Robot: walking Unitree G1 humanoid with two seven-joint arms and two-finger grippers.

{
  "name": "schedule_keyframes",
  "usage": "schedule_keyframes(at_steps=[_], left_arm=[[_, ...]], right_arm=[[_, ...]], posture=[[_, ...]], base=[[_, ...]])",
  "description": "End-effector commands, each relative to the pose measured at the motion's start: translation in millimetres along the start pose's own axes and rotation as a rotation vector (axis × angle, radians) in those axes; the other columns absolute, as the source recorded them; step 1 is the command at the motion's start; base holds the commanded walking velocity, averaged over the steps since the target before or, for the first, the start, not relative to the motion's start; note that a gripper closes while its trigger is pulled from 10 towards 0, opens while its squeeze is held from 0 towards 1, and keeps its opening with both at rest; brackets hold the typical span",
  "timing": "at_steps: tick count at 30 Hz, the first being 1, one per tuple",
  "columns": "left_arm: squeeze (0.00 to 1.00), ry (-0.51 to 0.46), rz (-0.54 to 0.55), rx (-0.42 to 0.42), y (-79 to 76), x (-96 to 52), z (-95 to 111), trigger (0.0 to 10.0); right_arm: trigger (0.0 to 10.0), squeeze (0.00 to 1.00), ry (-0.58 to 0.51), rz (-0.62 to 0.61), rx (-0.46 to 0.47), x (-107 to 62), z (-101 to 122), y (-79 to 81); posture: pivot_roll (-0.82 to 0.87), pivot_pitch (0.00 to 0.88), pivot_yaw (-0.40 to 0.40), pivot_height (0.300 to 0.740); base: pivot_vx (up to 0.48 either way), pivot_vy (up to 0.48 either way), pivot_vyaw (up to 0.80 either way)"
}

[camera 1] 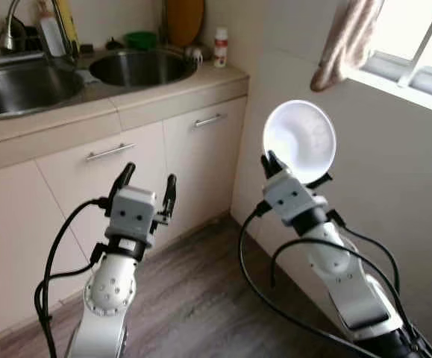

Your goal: Kitchen organization

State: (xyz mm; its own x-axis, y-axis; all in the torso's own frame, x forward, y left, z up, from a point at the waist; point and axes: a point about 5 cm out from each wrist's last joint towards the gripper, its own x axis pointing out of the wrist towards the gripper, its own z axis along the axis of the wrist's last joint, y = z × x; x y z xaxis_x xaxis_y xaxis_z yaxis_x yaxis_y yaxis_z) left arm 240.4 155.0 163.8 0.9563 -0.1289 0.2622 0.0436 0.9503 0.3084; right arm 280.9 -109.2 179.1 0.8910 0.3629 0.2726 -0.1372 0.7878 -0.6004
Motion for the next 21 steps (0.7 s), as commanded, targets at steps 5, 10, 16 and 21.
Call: schedule_keyframes(at_steps=[5,10,16,21], left_arm=[[0.0,-0.005,0.005,-0.005,1.6,0.6,1.3,10.0],[0.0,-0.005,0.006,-0.005,1.6,0.5,1.2,10.0],[0.0,-0.005,0.008,-0.005,1.8,1.8,1.1,10.0],[0.0,-0.008,0.005,-0.008,0.1,1.6,1.4,10.0]], right_arm=[[0.0,0.0,-0.035,0.017,-0.029,2.2,6.0,3.7],[0.0,0.0,-0.034,-0.001,0.005,2.9,6.1,1.9],[0.0,0.0,-0.031,-0.004,0.016,2.7,5.8,1.5],[0.0,0.0,-0.032,-0.007,0.022,2.3,5.5,1.1]], posture=[[0.09,0.0,-0.081,0.74],[0.09,0.0,-0.083,0.74],[0.09,0.0,-0.084,0.74],[0.09,0.0,-0.083,0.74]], base=[[0.328,0.0,0.8],[0.329,0.0,0.8],[0.331,0.0,0.13],[0.329,0.0,0.0]])
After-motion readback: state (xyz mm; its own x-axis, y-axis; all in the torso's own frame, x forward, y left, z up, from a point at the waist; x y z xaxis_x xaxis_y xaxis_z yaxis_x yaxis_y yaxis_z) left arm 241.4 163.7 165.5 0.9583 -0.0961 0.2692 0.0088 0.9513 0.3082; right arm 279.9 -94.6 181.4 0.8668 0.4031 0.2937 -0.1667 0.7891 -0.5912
